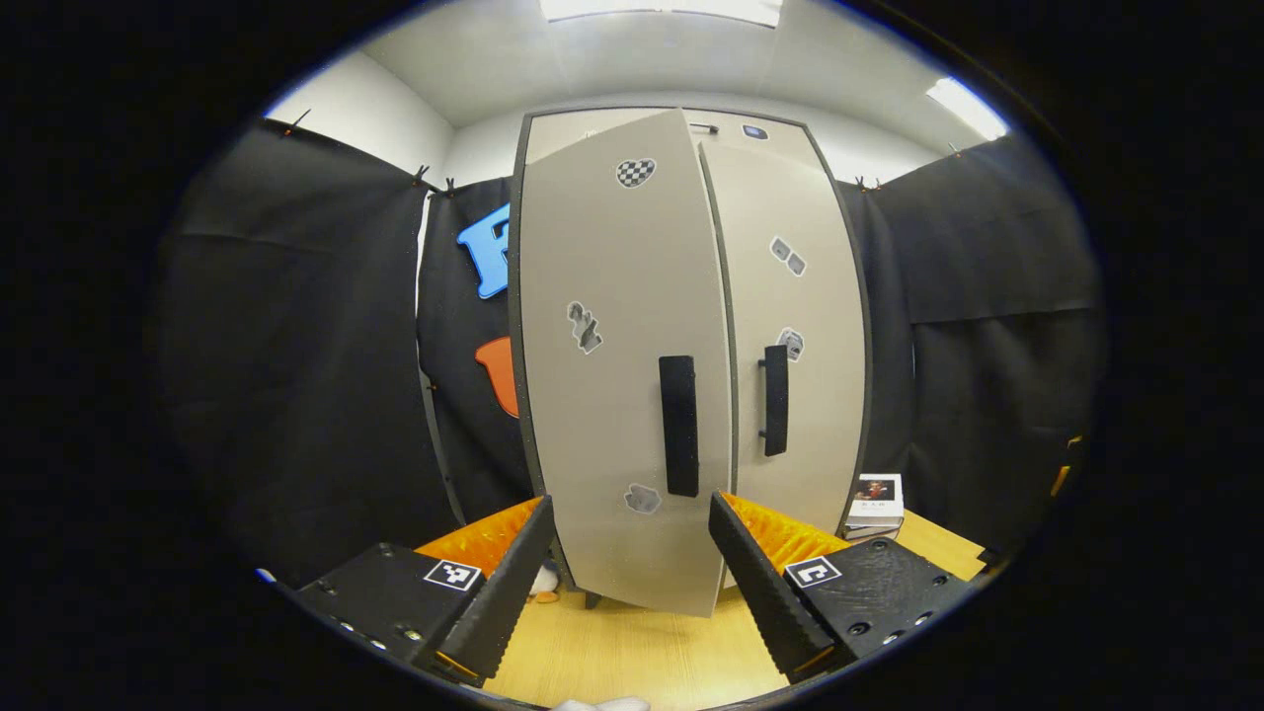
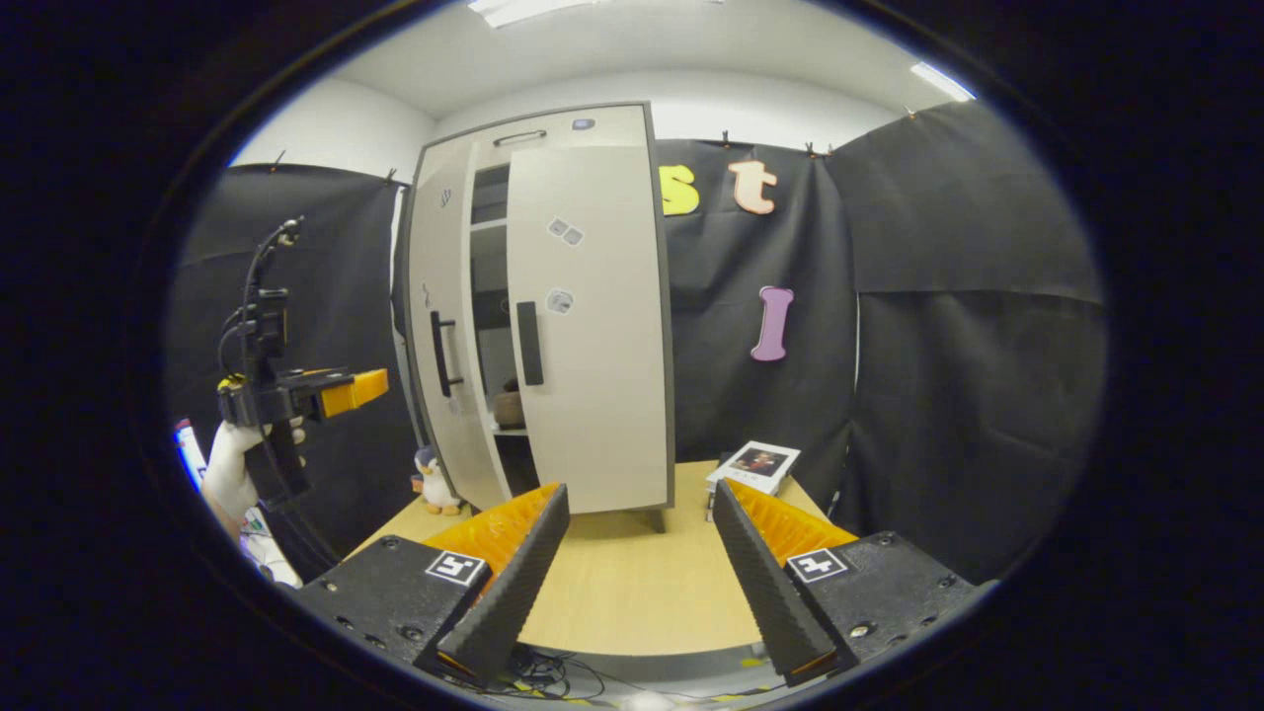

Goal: Grab one shoe with the right hand and put it into the shoe cabinet, grab the other shoe with the left hand and put it into the shoe cabinet; then close the right door with the right hand and the left door with the left hand.

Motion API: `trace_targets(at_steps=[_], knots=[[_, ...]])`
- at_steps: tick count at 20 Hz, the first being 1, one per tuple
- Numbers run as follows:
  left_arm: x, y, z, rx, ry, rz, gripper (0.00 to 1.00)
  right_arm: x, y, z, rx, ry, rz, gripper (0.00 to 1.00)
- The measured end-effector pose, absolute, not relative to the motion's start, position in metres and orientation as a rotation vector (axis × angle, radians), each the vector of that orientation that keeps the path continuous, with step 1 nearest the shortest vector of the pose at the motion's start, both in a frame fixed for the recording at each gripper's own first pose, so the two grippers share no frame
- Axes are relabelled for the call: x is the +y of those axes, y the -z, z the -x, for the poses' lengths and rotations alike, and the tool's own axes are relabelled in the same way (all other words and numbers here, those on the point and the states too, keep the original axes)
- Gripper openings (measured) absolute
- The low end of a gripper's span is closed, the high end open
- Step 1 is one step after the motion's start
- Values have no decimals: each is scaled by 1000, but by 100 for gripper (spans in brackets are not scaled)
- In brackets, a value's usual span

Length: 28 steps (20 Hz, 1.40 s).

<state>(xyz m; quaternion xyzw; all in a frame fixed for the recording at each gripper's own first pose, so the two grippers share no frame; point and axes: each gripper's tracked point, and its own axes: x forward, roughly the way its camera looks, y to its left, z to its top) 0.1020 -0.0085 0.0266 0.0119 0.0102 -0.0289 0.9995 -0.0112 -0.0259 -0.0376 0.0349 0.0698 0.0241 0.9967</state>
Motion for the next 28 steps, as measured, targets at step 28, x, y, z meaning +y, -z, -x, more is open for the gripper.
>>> trace_targets(at_steps=[28], knots=[[-9, -1, 40, 26, 26, -12, 96, -18, 17, 8, 72, -41, -68, 96]])
